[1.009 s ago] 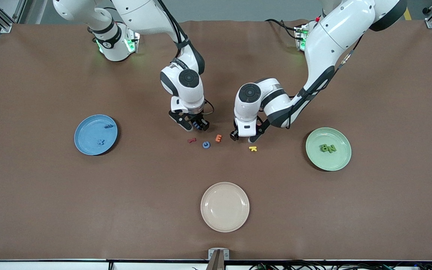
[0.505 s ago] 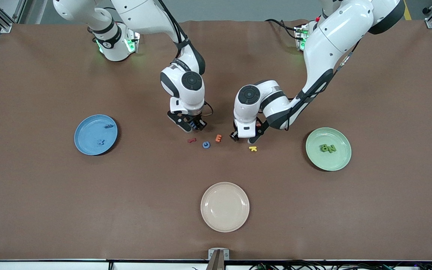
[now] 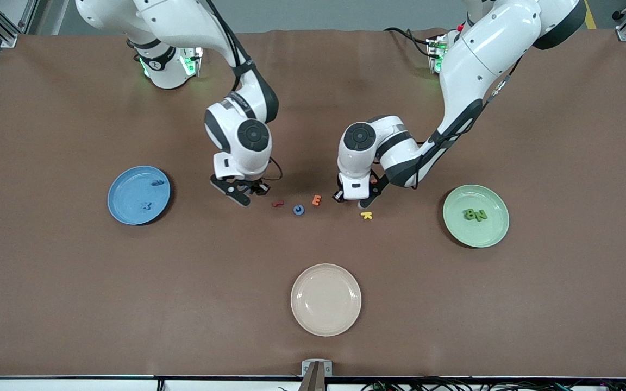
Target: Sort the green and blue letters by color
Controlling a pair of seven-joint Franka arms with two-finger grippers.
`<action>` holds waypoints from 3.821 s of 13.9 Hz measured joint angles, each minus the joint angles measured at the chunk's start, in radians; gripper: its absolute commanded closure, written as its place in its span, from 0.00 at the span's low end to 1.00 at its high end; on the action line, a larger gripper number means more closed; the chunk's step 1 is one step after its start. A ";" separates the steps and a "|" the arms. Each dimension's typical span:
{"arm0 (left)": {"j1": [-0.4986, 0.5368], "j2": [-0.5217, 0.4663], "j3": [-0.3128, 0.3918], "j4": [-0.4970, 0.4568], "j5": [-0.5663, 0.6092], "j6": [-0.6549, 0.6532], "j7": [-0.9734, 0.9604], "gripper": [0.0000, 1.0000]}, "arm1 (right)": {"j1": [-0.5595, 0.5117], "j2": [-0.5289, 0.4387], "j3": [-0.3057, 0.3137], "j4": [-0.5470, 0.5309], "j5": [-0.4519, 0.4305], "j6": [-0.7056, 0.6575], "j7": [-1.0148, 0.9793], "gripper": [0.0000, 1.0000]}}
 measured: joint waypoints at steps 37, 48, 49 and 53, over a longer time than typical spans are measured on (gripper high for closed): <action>0.716 -0.176 -0.125 -0.045 0.008 -0.302 1.039 0.00 | -0.266 -0.360 -0.017 -0.305 0.104 0.124 -0.633 0.00; 0.719 -0.244 -0.282 0.348 0.008 -0.645 1.242 0.00 | 0.038 0.131 -0.015 0.173 0.198 0.198 -0.253 0.32; 0.719 -0.247 -0.303 0.385 0.008 -0.696 1.266 0.00 | 0.043 0.161 -0.015 0.197 0.213 0.210 -0.249 0.32; 0.719 -0.273 -0.353 0.457 0.006 -0.809 1.343 0.00 | 0.053 0.213 -0.016 0.254 0.243 0.213 -0.236 0.32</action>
